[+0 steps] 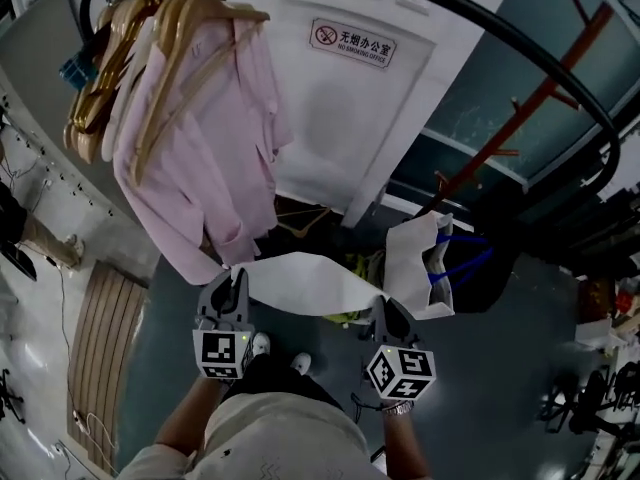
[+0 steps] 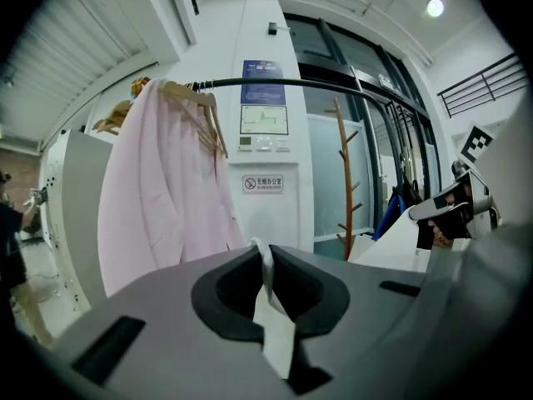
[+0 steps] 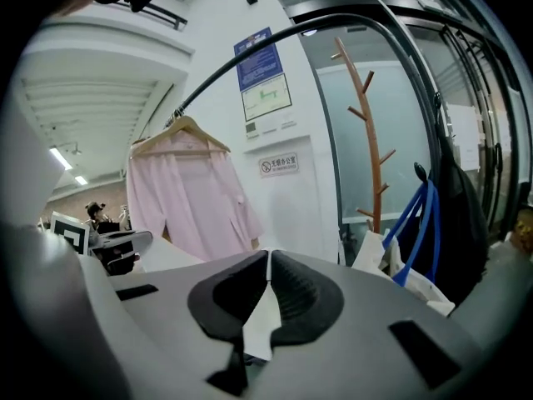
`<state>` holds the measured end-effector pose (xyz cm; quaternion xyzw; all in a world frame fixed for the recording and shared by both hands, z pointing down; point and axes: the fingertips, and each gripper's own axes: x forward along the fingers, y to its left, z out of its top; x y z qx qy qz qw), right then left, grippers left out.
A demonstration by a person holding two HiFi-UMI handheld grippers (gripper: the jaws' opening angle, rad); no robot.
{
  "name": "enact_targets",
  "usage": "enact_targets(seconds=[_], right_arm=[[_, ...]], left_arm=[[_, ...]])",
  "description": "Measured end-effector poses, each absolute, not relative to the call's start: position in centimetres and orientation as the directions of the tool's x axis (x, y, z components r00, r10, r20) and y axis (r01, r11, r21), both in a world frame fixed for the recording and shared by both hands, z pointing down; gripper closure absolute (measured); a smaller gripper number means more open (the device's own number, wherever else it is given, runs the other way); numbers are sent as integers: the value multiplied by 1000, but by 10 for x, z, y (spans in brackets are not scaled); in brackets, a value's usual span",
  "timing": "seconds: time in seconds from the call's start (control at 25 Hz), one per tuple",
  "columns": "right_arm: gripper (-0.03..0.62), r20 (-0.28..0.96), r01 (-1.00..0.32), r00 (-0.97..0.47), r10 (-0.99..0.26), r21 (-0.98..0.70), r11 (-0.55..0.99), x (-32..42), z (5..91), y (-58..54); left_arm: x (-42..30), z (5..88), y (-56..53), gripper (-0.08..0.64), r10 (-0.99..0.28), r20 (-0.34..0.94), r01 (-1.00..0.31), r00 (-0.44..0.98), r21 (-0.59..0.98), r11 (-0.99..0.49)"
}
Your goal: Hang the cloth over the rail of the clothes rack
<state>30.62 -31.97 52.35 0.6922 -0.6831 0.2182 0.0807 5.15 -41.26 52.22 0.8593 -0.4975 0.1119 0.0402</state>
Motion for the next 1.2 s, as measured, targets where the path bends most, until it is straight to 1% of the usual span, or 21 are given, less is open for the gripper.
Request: enact_targets(seconds=[0.2, 0.4, 0.52, 0.76, 0.92, 1.08, 1.2], right_arm=[[566, 322, -981, 61, -945, -153, -116, 328, 481, -344], [566, 228, -984, 98, -969, -122, -129, 329, 433, -356], [566, 160, -987, 126, -979, -83, -141, 333, 397, -359], [566, -28, -990, 127, -991, -61, -125, 345, 310, -361], [567, -143, -993, 113, -983, 8, -115, 346, 248, -363], [566, -206, -986, 112, -972, 98, -134, 341, 205, -368], [567, -239, -979, 107, -965, 145, -145, 340, 178, -372]], left_arm=[[59, 487, -456, 535, -846, 163, -846, 508, -90, -526], [65, 430, -480, 535, -829, 54, -823, 557, -96, -559], [64, 394, -493, 535, -829, -6, -825, 560, -93, -557], [57, 307, -507, 535, -827, -179, -842, 533, -210, -497], [52, 254, -513, 535, -802, -280, -848, 527, -230, -477], [52, 208, -516, 535, -773, -364, -851, 520, -298, -432], [51, 177, -517, 535, -750, -420, -857, 511, -315, -407]])
